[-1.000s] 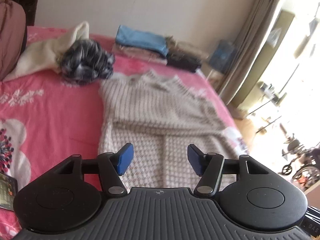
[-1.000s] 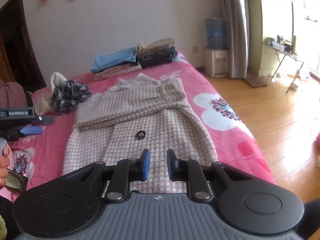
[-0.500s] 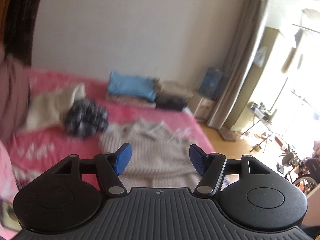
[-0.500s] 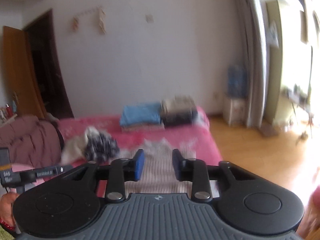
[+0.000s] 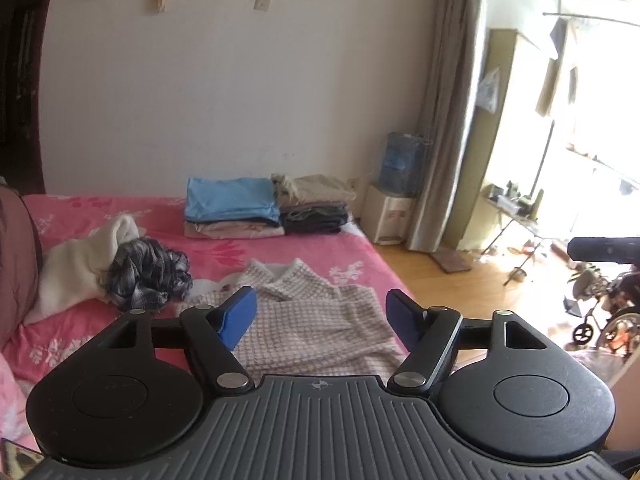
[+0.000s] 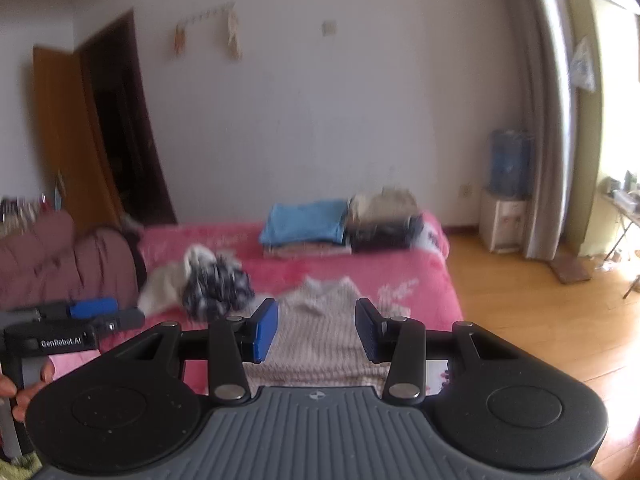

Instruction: Fold clothes

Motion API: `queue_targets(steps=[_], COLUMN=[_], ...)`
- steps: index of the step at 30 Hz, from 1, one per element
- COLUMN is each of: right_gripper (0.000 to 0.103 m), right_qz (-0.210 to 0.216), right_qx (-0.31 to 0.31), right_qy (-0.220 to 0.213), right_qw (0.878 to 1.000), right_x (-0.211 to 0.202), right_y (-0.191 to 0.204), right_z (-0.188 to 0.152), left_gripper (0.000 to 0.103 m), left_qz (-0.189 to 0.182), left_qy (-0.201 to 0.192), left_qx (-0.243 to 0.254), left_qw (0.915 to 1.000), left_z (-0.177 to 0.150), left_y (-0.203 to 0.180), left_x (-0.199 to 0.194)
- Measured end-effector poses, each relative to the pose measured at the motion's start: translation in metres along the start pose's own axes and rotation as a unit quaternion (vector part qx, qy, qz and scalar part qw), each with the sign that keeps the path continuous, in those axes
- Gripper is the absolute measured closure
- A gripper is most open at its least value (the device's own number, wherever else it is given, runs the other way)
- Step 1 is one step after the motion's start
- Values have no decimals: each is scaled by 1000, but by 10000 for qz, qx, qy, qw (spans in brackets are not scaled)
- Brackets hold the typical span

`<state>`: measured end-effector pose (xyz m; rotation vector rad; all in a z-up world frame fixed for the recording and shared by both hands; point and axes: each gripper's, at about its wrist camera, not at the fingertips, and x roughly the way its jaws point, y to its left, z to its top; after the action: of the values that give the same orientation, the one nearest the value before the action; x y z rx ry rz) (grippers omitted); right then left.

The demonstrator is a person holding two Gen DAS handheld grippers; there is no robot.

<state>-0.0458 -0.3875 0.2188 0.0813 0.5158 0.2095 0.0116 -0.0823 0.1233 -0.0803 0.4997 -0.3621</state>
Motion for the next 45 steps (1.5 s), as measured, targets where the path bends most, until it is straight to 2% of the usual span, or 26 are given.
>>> queue_targets(steps=[4,10,14,17,20,23,26,31,33,37,40,42,45], right_gripper=[57,58,58,58,58,59,59,59,59,59,59,59,59], right_qz=[161,398,266,221,141,61,-19,-152,-275,-576,-755,-928,-819], right_qx=[-228,-381,-394,-247,-131,-14,103,297,326,374,284,-22,-60], right_qy=[312,1162,1701,2002,1873,1744,1614,1397,1235,792,383,174,181], right_qw=[9991,9917,9843,9792,9821,9847,9868,9896,9914,9945,9960,9955,9965], right_x=[69,200,276,307,303,300,296,290,267,208,177,172,186], right_y=[-13,-24,-38,-48,-46,-45,-44,-42,-40,-46,-52,-52,-59], right_z=[-8,-46,-85,-101,-97,-93,-89,-83,-86,-61,-36,-26,-26], left_gripper=[30,30,30,30,30,30,30,30,30,30,30,30,30], left_qz=[29,-202,-464,-443,-369,-257,-186,102,141,-34,-61,-1,152], left_qy=[213,342,563,887,1164,1245,1070,547,382,415,250,114,117], left_qx=[-261,-453,-470,-682,-1229,-1434,-1391,-1059,-988,-1056,-943,-905,-987], left_qw=[9994,9982,9962,9927,9849,9815,9843,9928,9943,9935,9952,9958,9949], left_z=[-24,-74,-102,-109,-102,-91,-86,-90,-89,-72,-62,-60,-64], left_y=[26,63,88,100,112,115,112,93,83,58,45,41,45], left_x=[68,159,206,227,227,211,187,138,117,88,68,57,55])
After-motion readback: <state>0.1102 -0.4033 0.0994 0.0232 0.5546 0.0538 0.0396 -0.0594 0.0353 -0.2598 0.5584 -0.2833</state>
